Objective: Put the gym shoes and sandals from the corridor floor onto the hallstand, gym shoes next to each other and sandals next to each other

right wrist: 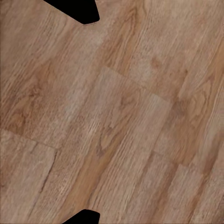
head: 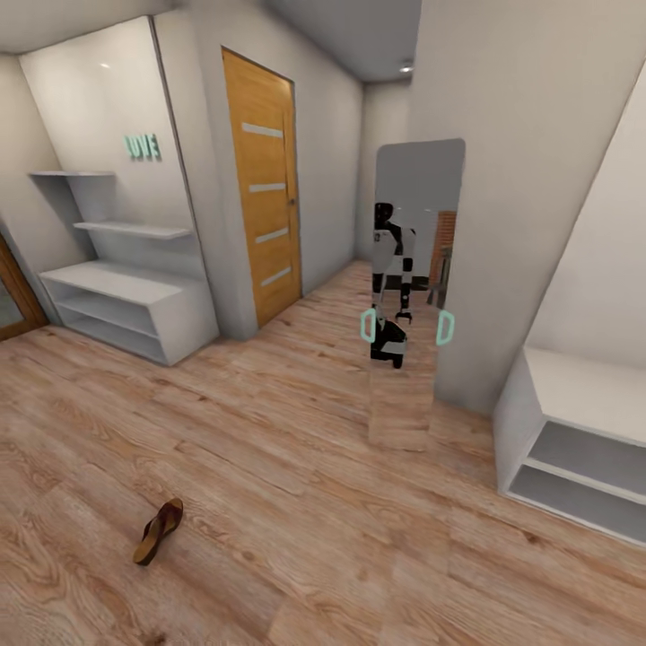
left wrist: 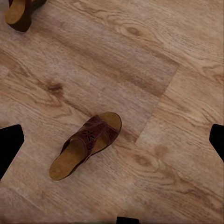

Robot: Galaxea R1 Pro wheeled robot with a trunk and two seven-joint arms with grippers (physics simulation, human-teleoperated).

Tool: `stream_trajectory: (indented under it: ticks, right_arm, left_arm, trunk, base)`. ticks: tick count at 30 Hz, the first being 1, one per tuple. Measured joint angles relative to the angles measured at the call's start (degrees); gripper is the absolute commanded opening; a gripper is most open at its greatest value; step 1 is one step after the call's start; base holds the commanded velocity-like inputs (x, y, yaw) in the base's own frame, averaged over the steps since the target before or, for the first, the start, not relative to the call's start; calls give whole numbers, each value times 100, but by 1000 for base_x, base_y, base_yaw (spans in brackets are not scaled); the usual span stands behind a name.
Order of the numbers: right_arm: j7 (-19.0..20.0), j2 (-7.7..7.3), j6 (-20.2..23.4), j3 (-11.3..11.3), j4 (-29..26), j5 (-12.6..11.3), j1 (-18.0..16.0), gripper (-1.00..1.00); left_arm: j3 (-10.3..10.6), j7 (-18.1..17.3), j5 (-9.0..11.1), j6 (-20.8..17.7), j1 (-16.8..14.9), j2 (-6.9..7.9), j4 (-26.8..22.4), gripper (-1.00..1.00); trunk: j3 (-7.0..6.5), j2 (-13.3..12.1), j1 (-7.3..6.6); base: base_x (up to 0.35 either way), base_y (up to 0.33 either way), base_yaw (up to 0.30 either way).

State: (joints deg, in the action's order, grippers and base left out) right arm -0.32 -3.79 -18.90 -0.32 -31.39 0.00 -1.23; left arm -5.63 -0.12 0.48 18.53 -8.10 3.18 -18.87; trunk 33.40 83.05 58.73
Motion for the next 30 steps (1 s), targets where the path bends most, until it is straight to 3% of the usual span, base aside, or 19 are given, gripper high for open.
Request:
stream_trajectory:
  ticks: [16, 30]
  right_arm:
    - [0, -1, 5, 0, -5, 0, 0, 100]
    - [4, -33, 18, -9, -554, 5, -5, 100]
  left_arm:
    - [40, -3, -61, -11, -75, 11, -58, 100]
    - [96, -15, -98, -228, -1283, 55, -3, 100]
  trunk:
    - [69, 0, 0]
    - [98, 0, 0]
  base:
    - [0, 0, 240]
    - [0, 0, 83]
